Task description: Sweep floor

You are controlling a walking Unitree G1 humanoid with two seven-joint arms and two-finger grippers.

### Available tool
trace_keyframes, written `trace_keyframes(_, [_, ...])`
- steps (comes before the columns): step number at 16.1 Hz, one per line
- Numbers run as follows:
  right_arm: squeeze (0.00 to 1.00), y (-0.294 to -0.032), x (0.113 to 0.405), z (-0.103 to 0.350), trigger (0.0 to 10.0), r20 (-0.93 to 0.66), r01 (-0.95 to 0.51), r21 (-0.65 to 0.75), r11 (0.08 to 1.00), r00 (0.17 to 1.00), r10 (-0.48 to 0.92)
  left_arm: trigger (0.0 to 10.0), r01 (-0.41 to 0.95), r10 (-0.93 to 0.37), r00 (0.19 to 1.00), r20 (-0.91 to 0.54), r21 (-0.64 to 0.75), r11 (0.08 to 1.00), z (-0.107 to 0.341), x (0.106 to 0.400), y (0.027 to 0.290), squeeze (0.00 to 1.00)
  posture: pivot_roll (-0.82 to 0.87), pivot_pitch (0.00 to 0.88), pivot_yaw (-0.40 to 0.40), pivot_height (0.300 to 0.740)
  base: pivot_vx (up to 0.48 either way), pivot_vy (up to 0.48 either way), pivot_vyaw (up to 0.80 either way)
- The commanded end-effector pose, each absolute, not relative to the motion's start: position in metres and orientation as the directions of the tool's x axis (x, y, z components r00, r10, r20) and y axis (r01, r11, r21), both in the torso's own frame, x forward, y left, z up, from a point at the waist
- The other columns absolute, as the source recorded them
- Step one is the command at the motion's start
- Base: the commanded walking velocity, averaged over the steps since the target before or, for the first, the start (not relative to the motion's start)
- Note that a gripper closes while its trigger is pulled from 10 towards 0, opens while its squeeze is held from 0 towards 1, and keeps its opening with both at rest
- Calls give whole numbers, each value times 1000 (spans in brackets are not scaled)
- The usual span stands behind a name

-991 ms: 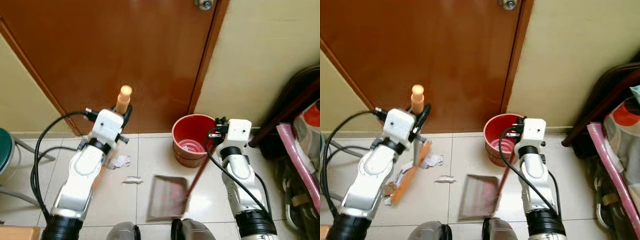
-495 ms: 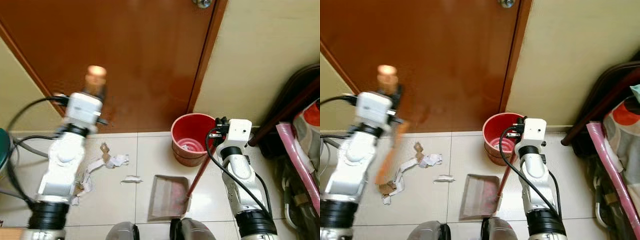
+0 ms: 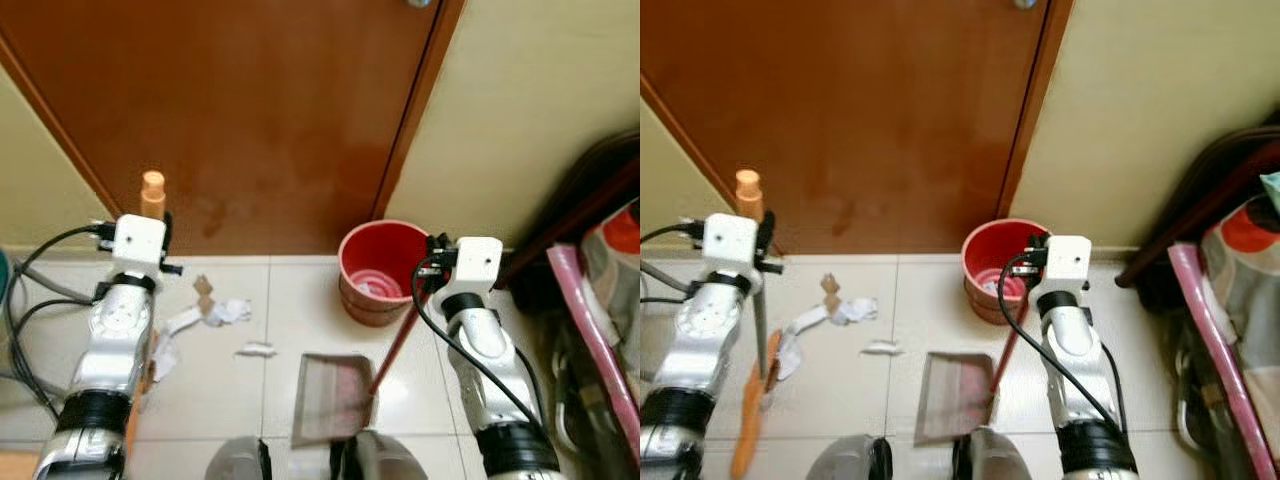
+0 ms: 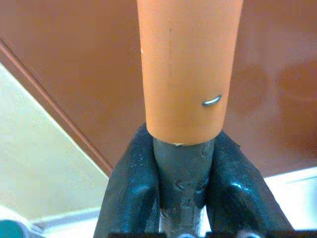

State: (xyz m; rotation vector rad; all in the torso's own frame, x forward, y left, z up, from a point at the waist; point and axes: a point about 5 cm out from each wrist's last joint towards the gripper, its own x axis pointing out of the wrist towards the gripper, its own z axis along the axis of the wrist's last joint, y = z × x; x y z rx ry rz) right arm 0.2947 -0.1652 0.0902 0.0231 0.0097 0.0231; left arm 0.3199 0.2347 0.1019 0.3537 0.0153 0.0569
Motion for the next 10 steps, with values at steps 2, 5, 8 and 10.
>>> trace_keyframes(2, [0,-165,296,97,10000,14,-32,14,999,999,32,10000,-48,37,999,38,347,936,112,335,228,0,-45,128,-48,740,0,0,0])
trace_keyframes(5, [0,-163,296,98,10000,16,-29,16,999,999,29,10000,46,-47,999,-5,314,948,111,350,207,0,-44,132,-30,740,0,0,0])
trace_keyframes(8, [0,-158,291,91,10000,-2,4,21,1000,1000,-4,10000,220,-213,976,-53,278,935,104,352,178,0,-26,159,20,740,0,0,0])
trace_keyframes(10, [0,-160,290,87,10000,-18,59,46,997,998,-58,10000,317,-310,948,-68,278,907,99,347,163,0,-9,177,59,740,0,0,0])
